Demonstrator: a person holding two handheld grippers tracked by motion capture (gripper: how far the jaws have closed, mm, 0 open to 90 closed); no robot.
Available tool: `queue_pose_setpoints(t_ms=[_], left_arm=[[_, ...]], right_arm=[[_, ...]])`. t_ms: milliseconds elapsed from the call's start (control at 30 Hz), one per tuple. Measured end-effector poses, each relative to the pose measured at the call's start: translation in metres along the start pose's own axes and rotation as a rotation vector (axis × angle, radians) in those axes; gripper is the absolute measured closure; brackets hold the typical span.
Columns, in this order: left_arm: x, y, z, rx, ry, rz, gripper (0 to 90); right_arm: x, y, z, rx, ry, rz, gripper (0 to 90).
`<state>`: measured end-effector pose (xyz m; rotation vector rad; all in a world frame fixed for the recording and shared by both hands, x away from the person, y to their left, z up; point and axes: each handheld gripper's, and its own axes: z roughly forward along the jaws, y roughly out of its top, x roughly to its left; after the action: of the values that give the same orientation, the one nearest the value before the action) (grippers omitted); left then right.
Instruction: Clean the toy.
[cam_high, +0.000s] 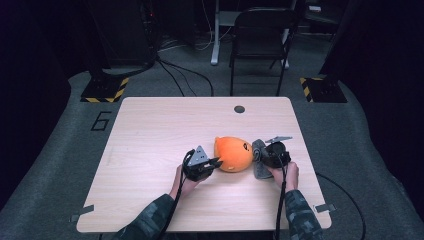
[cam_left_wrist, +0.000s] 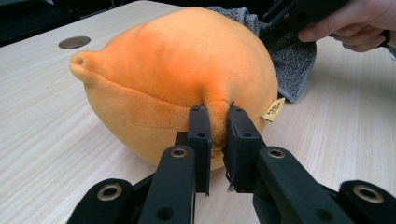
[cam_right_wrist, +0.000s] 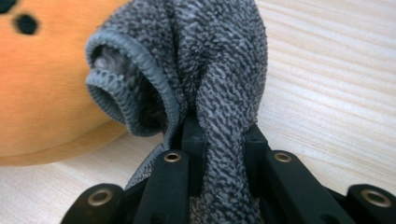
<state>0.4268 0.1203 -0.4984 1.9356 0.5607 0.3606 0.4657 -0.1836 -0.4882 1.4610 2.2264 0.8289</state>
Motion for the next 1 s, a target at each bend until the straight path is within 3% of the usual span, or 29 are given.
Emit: queue_pose_setpoints(t_ms=[133, 267, 300, 367, 467, 567, 633, 767, 1000], left_arm=[[0.001, -0.001, 0.0, -0.005, -0.002, -0.011, 81.5], [0.001, 0.0, 0.0, -0.007, -0.003, -0.011, 81.5], [0.001, 0.0, 0.0, -0.008, -0.004, -0.01, 81.5], [0.002, 0.0, 0.0, -0.009, -0.003, -0.007, 81.5], [0.002, -0.001, 0.0, -0.015, 0.005, -0.021, 81.5], [0.004, -0.002, 0.0, -0.014, 0.007, -0.036, 81.5], [0.006, -0.002, 0.0, 0.001, 0.002, -0.028, 81.5], [0.005, -0.002, 0.001, 0.0, 0.002, -0.029, 81.5], [0.005, -0.002, 0.001, -0.004, 0.001, -0.028, 81.6]], right_arm=[[-0.002, 0.008, -0.018, -0.045, -0.017, 0.005, 77.2], [0.004, 0.021, -0.055, -0.171, 0.042, -0.001, 77.1], [0.011, 0.024, -0.063, -0.2, 0.075, -0.006, 77.1], [0.039, 0.031, -0.071, -0.232, 0.136, -0.067, 77.1], [0.072, 0.034, -0.066, -0.226, 0.19, -0.148, 76.8], [0.1, 0.032, -0.052, -0.188, 0.204, -0.227, 76.8], [0.109, 0.03, -0.045, -0.169, 0.169, -0.267, 76.9], [0.101, 0.027, -0.043, -0.151, 0.16, -0.275, 77.3], [0.074, 0.025, -0.048, -0.118, 0.151, -0.229, 77.4]])
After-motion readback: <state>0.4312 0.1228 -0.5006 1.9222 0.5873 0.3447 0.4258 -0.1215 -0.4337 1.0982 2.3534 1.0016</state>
